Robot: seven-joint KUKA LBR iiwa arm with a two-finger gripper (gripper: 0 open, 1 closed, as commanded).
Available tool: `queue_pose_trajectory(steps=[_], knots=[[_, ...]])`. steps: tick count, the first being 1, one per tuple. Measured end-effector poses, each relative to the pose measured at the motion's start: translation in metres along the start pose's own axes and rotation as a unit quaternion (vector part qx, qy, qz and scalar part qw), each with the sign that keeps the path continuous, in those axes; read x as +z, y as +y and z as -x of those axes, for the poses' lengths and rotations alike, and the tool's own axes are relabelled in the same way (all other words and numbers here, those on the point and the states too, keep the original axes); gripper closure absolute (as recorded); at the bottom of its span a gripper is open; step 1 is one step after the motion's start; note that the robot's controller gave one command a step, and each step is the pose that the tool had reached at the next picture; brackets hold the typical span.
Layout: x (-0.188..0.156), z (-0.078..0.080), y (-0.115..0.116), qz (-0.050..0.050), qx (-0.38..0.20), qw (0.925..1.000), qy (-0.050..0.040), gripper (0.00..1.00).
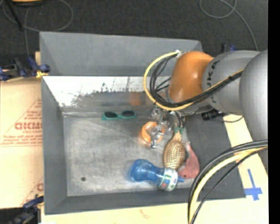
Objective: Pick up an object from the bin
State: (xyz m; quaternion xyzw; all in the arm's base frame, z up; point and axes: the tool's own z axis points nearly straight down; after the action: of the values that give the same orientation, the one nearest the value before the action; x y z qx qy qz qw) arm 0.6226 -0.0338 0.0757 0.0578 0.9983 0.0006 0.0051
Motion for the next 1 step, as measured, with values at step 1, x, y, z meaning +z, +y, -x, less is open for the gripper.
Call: queue_pose_trajectory(steps=[1], knots=[[0.0, 0.0, 0.0, 0.0, 0.0, 1.0, 0.0, 1.0]])
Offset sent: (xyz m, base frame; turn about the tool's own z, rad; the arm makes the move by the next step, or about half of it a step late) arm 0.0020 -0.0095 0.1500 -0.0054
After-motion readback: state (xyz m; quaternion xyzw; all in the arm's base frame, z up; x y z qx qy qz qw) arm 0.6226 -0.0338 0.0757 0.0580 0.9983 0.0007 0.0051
